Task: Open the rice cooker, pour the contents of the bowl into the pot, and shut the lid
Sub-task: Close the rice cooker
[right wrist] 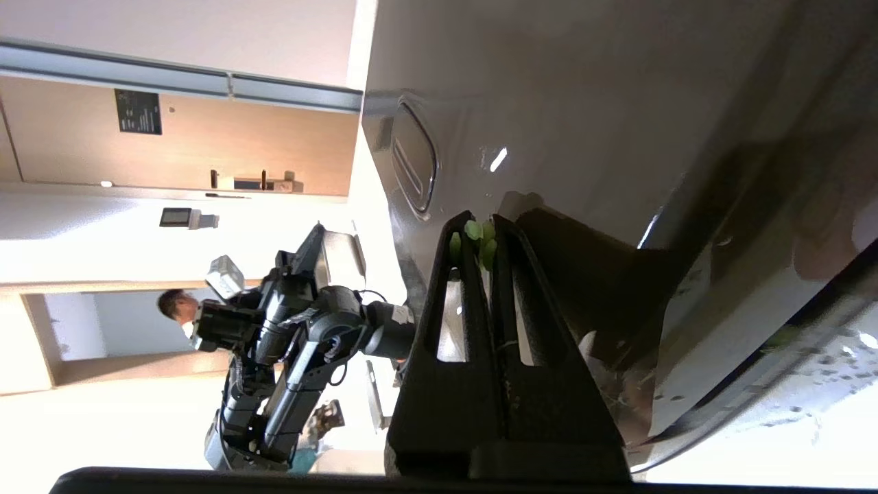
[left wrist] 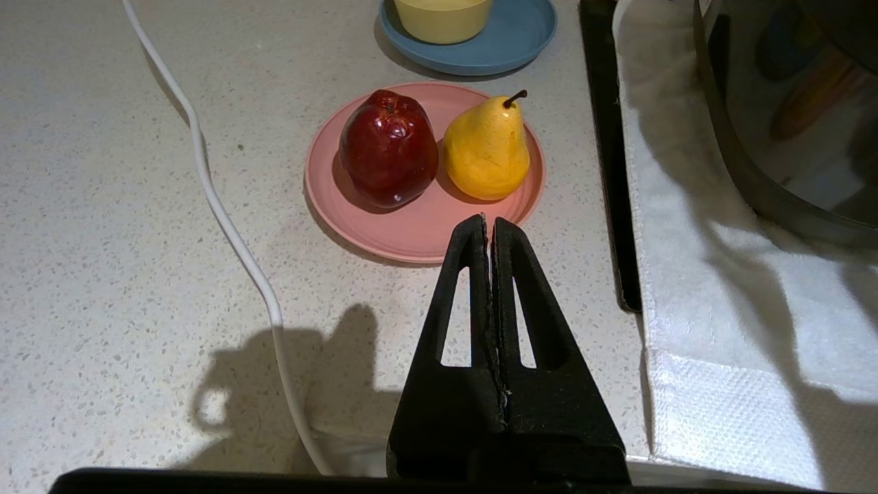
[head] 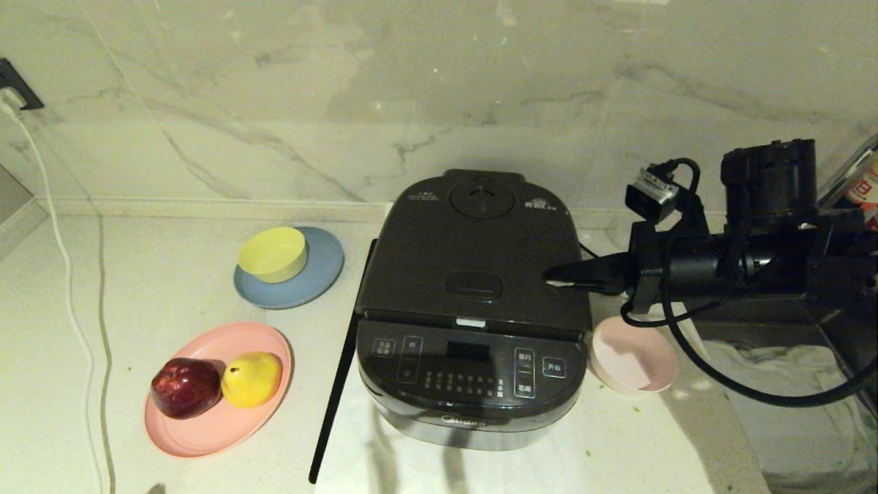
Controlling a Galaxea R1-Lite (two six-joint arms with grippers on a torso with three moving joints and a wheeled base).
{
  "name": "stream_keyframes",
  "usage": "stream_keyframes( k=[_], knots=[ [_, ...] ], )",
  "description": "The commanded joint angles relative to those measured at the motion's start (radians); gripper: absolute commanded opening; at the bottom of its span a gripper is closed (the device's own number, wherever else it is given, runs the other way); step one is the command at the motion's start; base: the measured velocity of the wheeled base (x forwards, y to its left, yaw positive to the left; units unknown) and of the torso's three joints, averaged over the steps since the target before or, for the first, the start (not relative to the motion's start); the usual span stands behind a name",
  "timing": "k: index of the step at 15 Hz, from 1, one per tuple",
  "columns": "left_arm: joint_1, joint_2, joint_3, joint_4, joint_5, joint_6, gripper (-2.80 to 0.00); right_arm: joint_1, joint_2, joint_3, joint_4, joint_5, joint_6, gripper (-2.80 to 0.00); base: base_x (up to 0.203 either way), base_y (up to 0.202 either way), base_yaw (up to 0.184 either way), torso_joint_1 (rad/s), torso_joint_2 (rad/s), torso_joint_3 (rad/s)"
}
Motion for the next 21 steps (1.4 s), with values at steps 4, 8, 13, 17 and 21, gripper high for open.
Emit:
stream_keyframes(
  k=[4,8,13,17,21],
  knots=[
    [0.0,0.001,0.009,0.0,0.001,0.0,-2.8,0.001,0.103,0.006,-0.001,0.004,0.002,-2.8,0.0,0.0,0.0,0.0,0.0,0.0],
    [0.0,0.001,0.009,-0.001,0.001,0.0,-2.8,0.001,0.157,0.047,-0.092,0.005,0.004,-2.8,0.0,0.0,0.0,0.0,0.0,0.0],
    [0.0,0.001,0.009,-0.001,0.0,0.0,-2.8,-0.001,0.163,0.039,-0.114,0.004,0.012,-2.8,0.0,0.0,0.0,0.0,0.0,0.0],
    [0.0,0.001,0.009,-0.001,0.001,0.0,-2.8,-0.001,0.163,-0.012,-0.099,-0.001,0.018,-2.8,0.0,0.0,0.0,0.0,0.0,0.0],
    [0.0,0.001,0.009,0.0,0.001,0.0,-2.8,-0.001,0.121,-0.033,-0.097,-0.001,0.021,-2.8,0.0,0.0,0.0,0.0,0.0,0.0]
  ],
)
